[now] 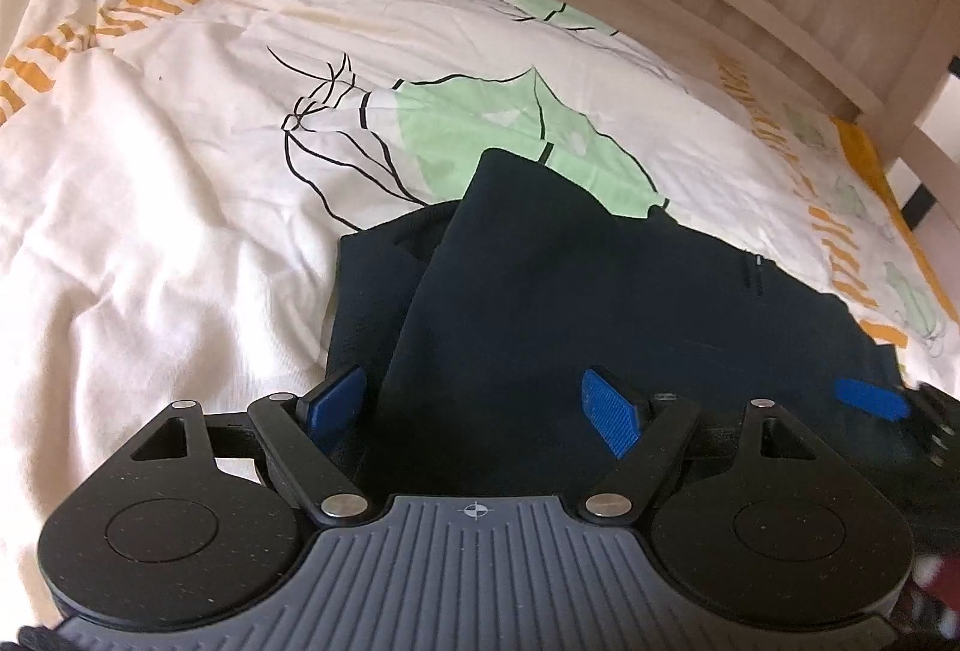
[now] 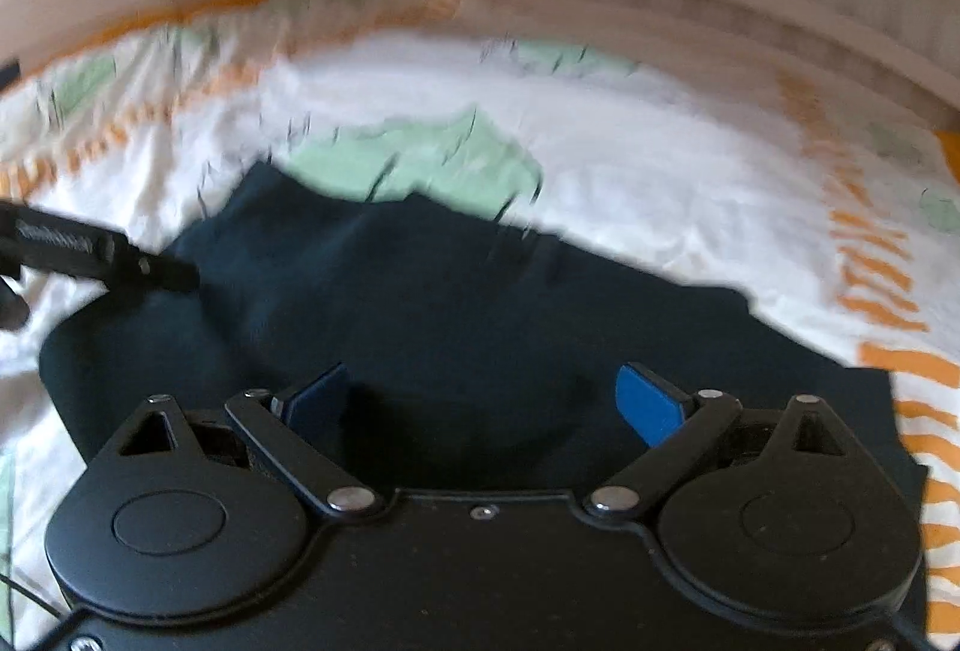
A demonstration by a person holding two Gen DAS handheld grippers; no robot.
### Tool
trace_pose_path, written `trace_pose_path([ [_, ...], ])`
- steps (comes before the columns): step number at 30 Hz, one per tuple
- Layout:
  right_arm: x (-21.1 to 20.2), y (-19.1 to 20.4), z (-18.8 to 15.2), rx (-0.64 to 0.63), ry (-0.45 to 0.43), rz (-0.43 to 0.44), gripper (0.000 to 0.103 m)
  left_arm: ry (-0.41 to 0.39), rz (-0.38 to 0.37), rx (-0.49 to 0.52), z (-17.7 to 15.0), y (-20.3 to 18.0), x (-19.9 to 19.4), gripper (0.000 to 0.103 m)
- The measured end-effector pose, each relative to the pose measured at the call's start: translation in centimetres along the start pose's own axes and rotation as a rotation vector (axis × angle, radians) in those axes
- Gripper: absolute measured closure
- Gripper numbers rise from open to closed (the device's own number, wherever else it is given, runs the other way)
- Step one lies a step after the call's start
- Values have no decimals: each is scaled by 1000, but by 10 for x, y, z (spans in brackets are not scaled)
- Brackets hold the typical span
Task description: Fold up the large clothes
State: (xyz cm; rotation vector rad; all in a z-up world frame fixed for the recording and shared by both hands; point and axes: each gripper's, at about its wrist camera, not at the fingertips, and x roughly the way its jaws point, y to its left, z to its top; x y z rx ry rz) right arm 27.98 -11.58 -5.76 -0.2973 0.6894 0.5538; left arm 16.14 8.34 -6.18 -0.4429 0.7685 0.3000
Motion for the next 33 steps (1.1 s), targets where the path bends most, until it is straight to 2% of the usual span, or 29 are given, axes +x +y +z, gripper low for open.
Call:
trace_pose_path([
  [5, 36, -21, 18, 149, 39, -24, 1, 10, -2, -14, -1, 4, 2, 25],
  [9, 51, -32, 30, 159, 61, -84, 0, 18, 7, 5, -2, 2, 5, 25],
  [11, 56, -38, 32, 197, 77, -82, 0, 18, 8, 12, -3, 1, 5, 25],
  [16, 54, -37, 23, 192, 44, -91, 0, 21, 1, 3, -2, 3, 5, 25],
  [19, 51, -44, 23, 226, 25, -54, 0, 22, -12, -9, -1, 5, 3, 25],
  [22, 37, -54, 21, 279, -9, -9, 1, 21, -28, -15, 3, 10, 0, 25],
  [28, -11, -78, -2, 382, -84, 18, 1, -11, -39, -49, 12, 27, -11, 22],
  [32, -49, -105, -29, 438, -117, -17, 1, -33, -65, -59, 14, 34, -19, 6],
  [33, -58, -113, -36, 454, -121, -27, 1, -32, -74, -57, 14, 35, -19, 6],
])
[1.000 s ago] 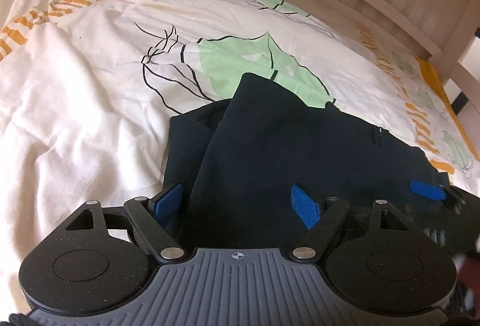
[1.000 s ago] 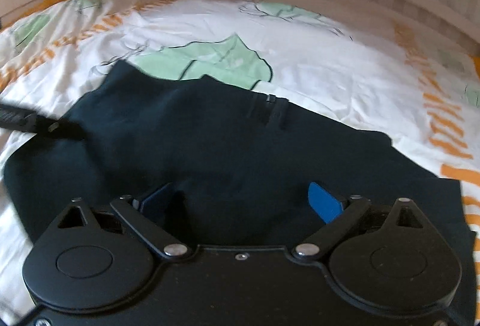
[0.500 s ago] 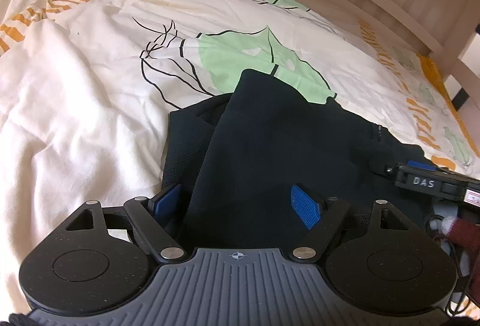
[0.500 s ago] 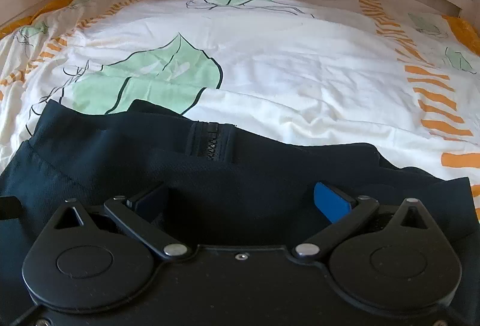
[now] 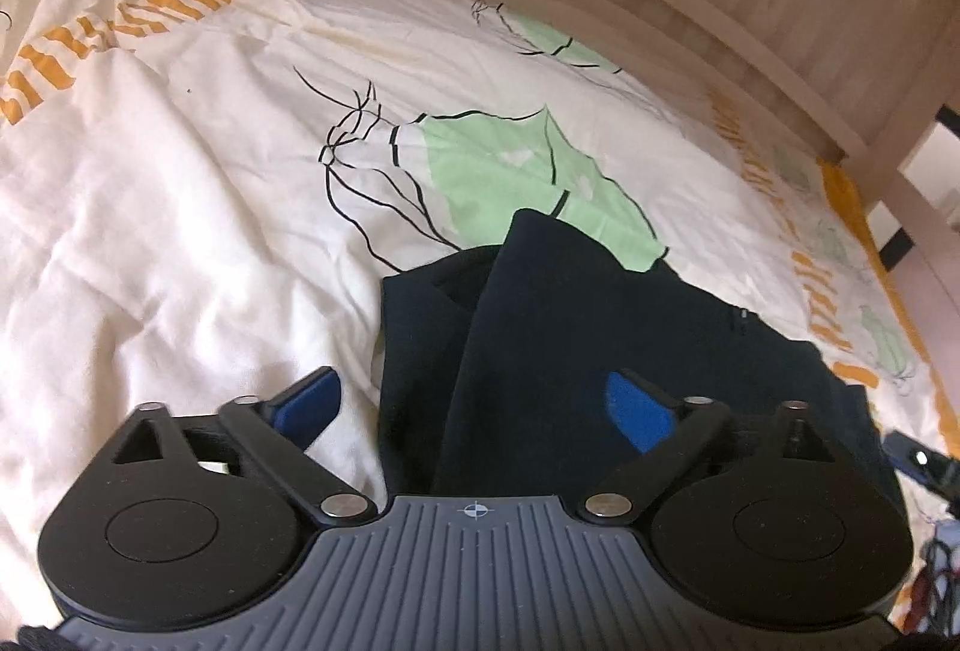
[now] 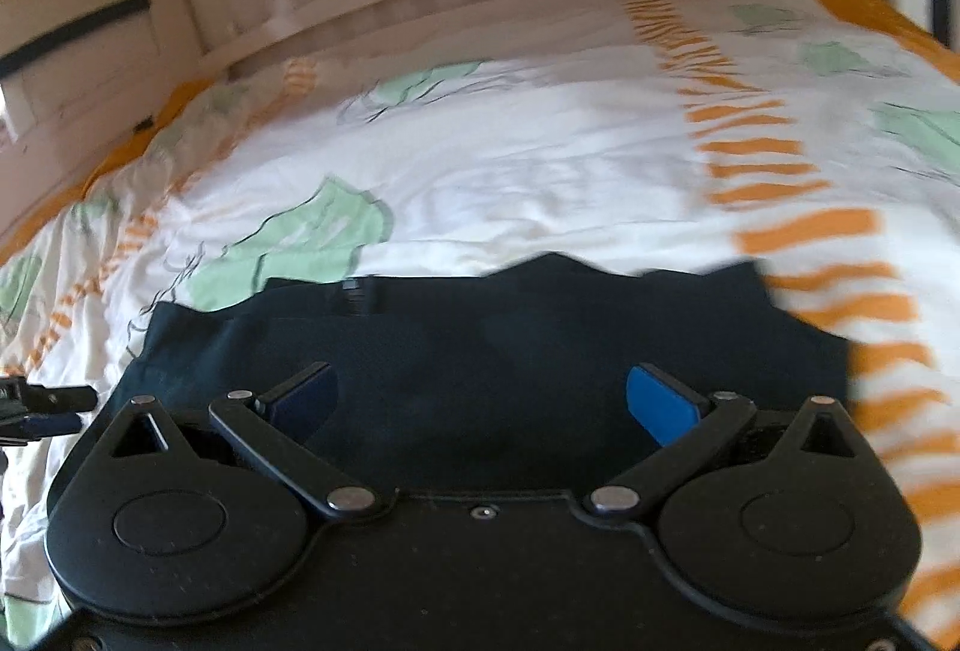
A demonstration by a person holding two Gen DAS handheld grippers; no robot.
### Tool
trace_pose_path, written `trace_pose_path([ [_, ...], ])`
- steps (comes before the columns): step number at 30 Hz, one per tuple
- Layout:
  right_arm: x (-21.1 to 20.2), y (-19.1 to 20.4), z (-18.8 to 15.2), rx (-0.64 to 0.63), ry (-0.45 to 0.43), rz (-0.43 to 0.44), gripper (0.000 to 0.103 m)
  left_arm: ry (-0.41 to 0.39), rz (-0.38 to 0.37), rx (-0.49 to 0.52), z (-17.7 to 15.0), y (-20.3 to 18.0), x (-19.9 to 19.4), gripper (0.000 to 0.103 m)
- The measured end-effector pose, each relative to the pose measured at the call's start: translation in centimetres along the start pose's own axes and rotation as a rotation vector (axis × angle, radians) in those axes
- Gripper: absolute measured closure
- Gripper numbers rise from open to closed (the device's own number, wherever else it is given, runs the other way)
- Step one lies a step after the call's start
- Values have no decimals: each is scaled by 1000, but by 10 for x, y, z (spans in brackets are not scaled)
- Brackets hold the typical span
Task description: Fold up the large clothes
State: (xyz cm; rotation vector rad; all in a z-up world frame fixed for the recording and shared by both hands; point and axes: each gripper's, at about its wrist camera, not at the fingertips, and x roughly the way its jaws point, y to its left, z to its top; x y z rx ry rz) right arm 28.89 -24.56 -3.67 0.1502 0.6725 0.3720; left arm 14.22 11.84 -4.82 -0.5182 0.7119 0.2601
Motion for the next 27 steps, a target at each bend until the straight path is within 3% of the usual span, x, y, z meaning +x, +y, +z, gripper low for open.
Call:
trace_pose_path([
  [4, -31, -38, -10, 53, -11, -51, 1, 20, -11, 9, -3, 1, 1, 6],
  [8, -45, -69, -23, 118, 32, -67, 1, 63, -13, 21, -11, 1, 7, 6],
  [14, -43, -98, -48, 253, 98, -1, 0, 125, -20, -4, -22, 7, 18, 5],
  [15, -41, -99, -48, 259, 95, 10, 0, 129, -21, -6, -22, 7, 20, 0],
  [20, -31, -104, -47, 306, 92, 107, 0, 132, -30, 4, -21, 4, 28, 0],
  [27, -18, -108, -47, 314, 52, 175, 0, 121, -42, -9, -21, 2, 33, 0],
])
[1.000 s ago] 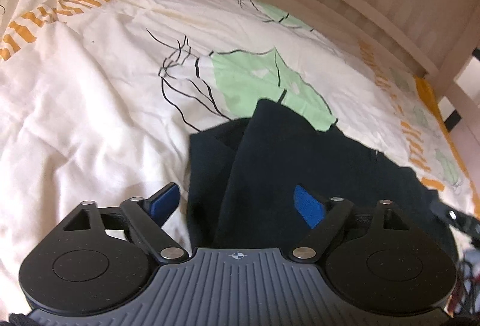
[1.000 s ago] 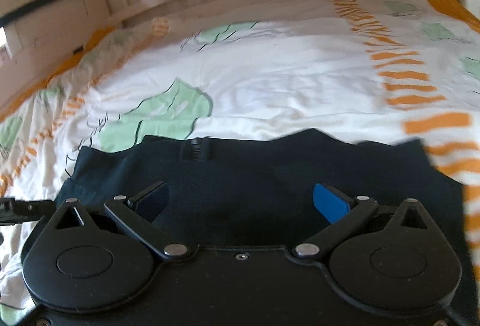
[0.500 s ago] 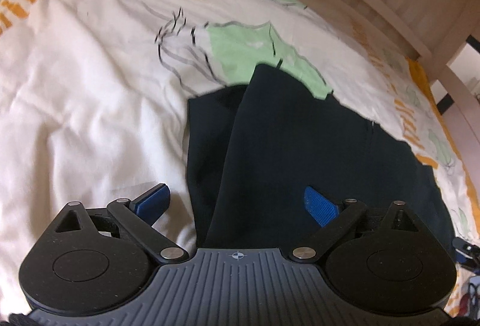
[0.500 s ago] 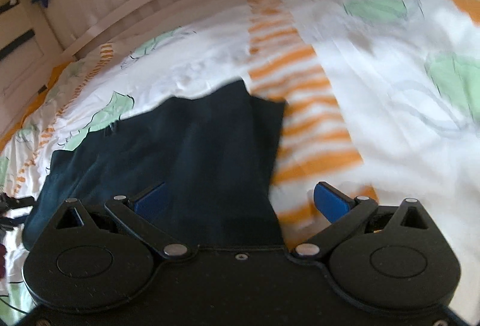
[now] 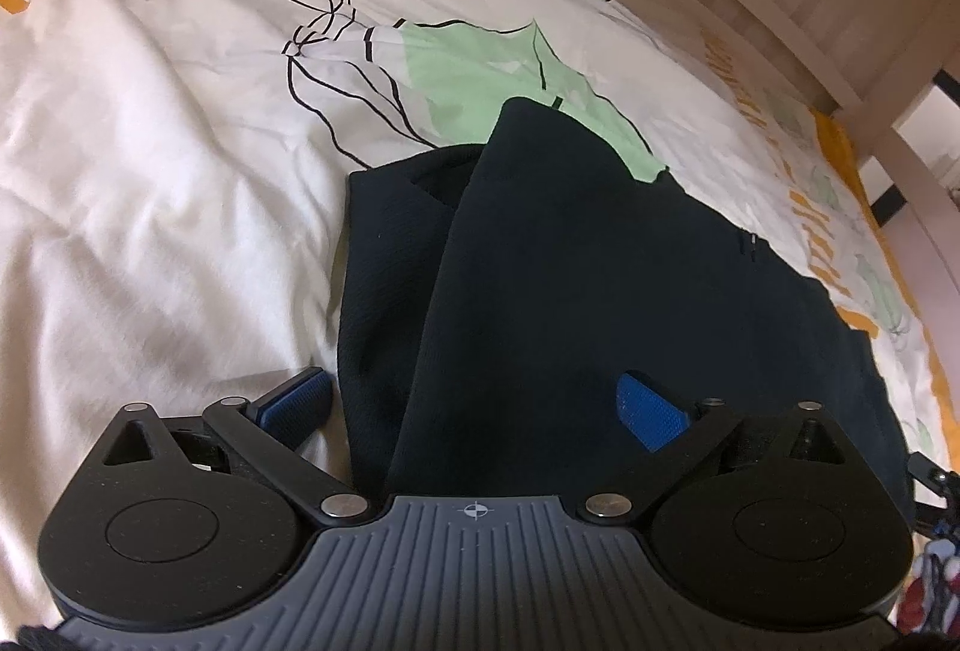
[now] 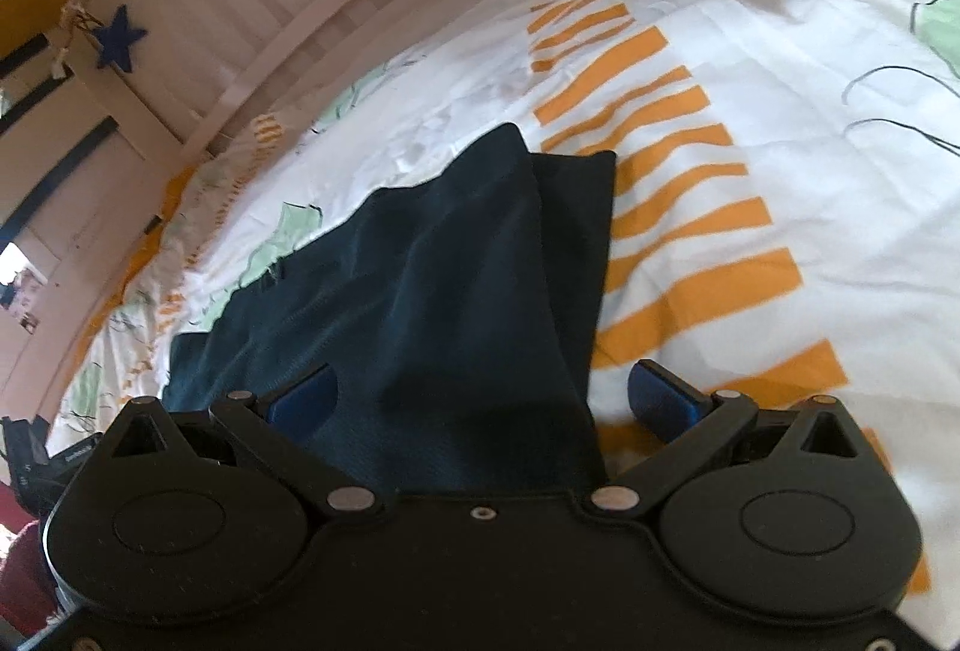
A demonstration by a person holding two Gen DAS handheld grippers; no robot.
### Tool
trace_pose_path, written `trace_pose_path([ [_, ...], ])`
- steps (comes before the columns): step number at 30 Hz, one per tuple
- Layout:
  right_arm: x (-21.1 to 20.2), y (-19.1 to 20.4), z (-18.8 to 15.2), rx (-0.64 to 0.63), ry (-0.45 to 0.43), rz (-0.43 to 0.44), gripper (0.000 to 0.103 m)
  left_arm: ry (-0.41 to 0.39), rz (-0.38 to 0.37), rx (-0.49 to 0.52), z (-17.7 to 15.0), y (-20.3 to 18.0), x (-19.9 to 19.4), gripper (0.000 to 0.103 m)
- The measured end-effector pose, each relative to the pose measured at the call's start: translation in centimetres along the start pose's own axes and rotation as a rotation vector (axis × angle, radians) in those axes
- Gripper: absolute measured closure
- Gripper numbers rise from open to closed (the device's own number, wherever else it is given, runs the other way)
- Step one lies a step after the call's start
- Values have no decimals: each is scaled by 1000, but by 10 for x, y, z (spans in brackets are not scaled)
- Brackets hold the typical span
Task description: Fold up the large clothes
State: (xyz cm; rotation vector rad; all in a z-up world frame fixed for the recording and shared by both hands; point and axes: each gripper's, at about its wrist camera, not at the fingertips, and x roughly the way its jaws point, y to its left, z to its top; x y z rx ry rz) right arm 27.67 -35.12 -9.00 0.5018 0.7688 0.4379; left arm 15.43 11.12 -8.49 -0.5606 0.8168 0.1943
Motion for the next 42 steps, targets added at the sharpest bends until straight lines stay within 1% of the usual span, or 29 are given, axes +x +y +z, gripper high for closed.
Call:
trace_pose_path([
  [5, 13, 1, 5, -15, 15, 74, 0, -13, -9, -9, 3, -1, 3, 0],
  [8, 21, 4, 6, -39, 15, 103, 0, -21, -24, 8, 6, -4, 8, 0],
  [12, 22, 1, 4, -34, 1, 132, 0, -25, -47, 8, 9, -10, 15, 0],
  [17, 21, -1, 5, -22, -3, 150, 0, -38, -66, 9, 11, -16, 21, 0],
  [23, 21, -2, 6, -6, -8, 170, 0, -37, -79, -21, 12, -17, 20, 1],
  [26, 22, -2, 7, 8, -5, 178, 0, -41, -98, -50, 12, -14, 19, 1],
  [29, 23, -1, 8, 16, 2, 181, 0, -40, -105, -49, 13, -15, 19, 3],
  [31, 23, 1, 8, 8, 8, 175, 3, -43, -100, -45, 12, -16, 17, 10],
  [32, 24, 2, 8, 2, 11, 167, 8, -46, -93, -42, 11, -17, 17, 13],
  [33, 24, 3, 8, -3, 14, 157, 15, -47, -91, -38, 11, -18, 17, 18],
  [34, 24, 4, 8, -4, 17, 147, 17, -47, -85, -34, 10, -18, 16, 20],
  [36, 24, 3, 8, 8, 22, 141, 29, -53, -74, -33, 9, -18, 15, 33],
  [37, 24, 2, 9, 16, 24, 134, 34, -55, -74, -38, 9, -17, 15, 35],
  [38, 24, 1, 9, 28, 29, 126, 43, -57, -75, -43, 9, -16, 15, 43],
  [39, 25, -1, 9, 44, 33, 121, 50, -59, -74, -48, 9, -14, 14, 51],
  [40, 25, -3, 9, 59, 34, 126, 51, -63, -80, -56, 8, -12, 13, 55],
  [42, 25, -6, 9, 81, 35, 134, 56, -66, -104, -81, 8, -7, 12, 67],
])
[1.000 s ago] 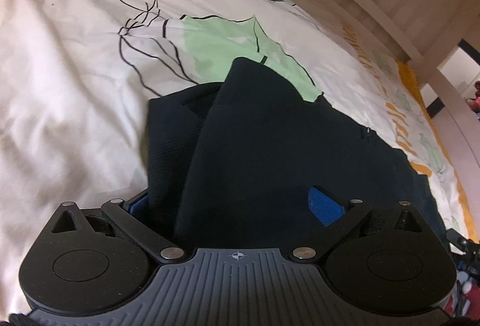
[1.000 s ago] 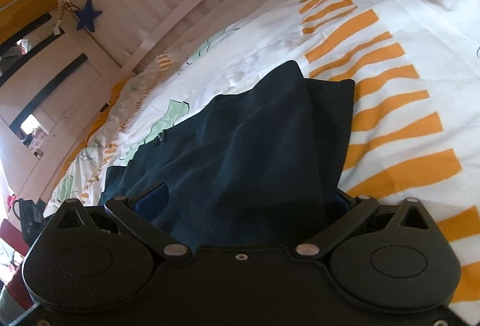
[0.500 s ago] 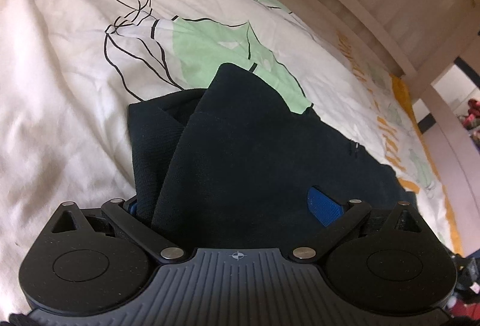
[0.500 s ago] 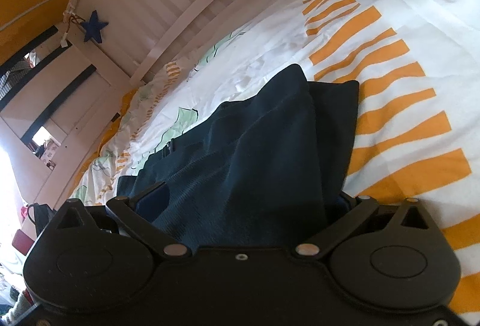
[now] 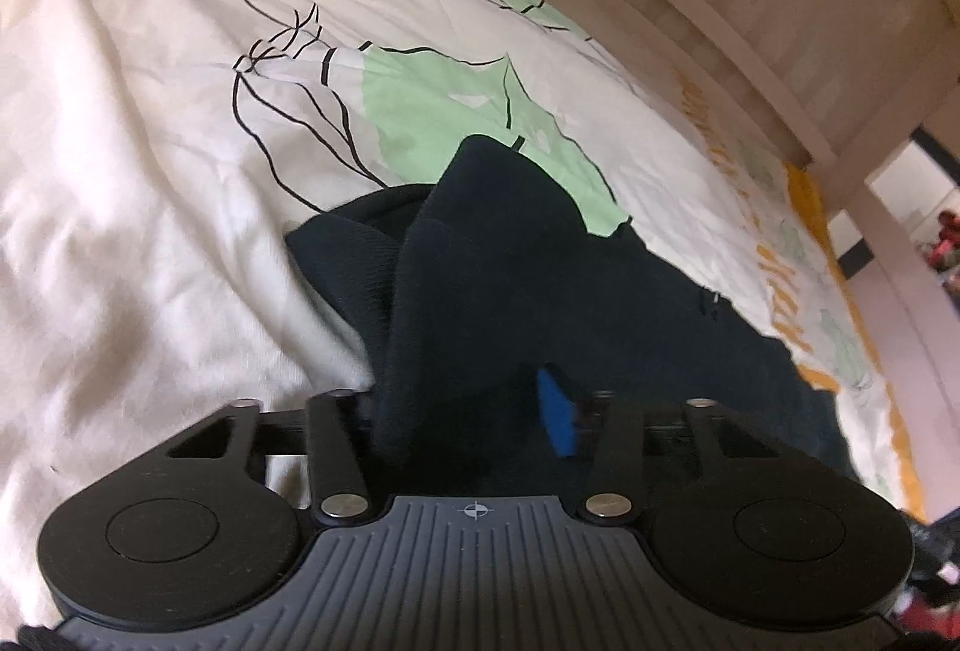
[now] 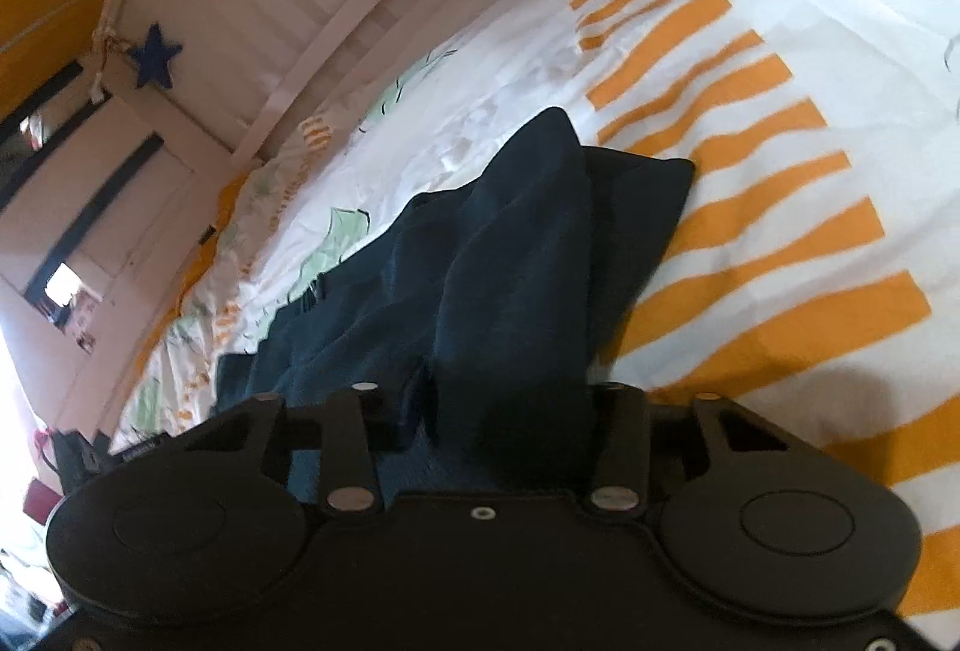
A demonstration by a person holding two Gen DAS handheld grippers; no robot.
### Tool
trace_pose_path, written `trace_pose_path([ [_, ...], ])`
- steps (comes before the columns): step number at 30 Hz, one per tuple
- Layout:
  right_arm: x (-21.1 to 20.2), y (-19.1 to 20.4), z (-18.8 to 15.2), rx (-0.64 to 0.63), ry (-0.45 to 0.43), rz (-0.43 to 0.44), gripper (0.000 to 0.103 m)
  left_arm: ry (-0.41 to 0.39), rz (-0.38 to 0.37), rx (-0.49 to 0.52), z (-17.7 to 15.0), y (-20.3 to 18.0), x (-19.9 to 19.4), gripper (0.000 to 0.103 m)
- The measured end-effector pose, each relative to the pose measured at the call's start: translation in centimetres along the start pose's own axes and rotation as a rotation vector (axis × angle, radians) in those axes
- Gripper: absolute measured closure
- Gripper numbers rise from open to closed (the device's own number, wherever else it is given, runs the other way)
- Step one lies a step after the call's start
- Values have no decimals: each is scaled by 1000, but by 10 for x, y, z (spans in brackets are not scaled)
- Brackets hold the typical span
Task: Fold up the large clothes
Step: 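Grasp the folded hoodie corner with the left gripper while the right gripper grasps another corner, lift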
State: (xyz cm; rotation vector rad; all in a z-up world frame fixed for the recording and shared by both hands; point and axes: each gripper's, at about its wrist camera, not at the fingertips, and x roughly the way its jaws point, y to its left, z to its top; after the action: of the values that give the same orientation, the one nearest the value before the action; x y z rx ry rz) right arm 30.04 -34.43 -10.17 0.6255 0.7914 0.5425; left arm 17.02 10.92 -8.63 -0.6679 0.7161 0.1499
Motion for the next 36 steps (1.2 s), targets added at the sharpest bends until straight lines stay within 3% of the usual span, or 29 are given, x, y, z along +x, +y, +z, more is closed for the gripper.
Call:
trace_pose_path([
  [3, 0, 1, 0, 3, 5, -2, 60, -5, -33, -41, 0, 3, -3, 77],
  [11, -9, 7, 2, 73, -23, 40, 72, -53, -139, -128, 3, -1, -25, 83],
  [19, -46, 45, -2, 64, -66, 116, 74, -77, -244, -115, -6, -34, -73, 85],
  [25, -89, 66, -15, 54, -44, 123, 74, -101, -328, -119, -19, -48, -124, 90],
  [28, -108, 68, -25, 63, -21, 87, 74, -123, -354, -100, -25, -48, -148, 98],
  [30, -117, 63, -33, 76, -13, 68, 74, -147, -340, -82, -28, -47, -161, 98],
  [34, -113, 46, -42, 93, -9, -22, 73, -166, -237, 4, -30, -51, -167, 94],
  [35, -110, 41, -43, 104, -12, -36, 73, -164, -220, 12, -30, -50, -164, 83],
  [36, -106, 37, -44, 104, -15, -53, 72, -159, -202, 14, -30, -48, -162, 65],
])
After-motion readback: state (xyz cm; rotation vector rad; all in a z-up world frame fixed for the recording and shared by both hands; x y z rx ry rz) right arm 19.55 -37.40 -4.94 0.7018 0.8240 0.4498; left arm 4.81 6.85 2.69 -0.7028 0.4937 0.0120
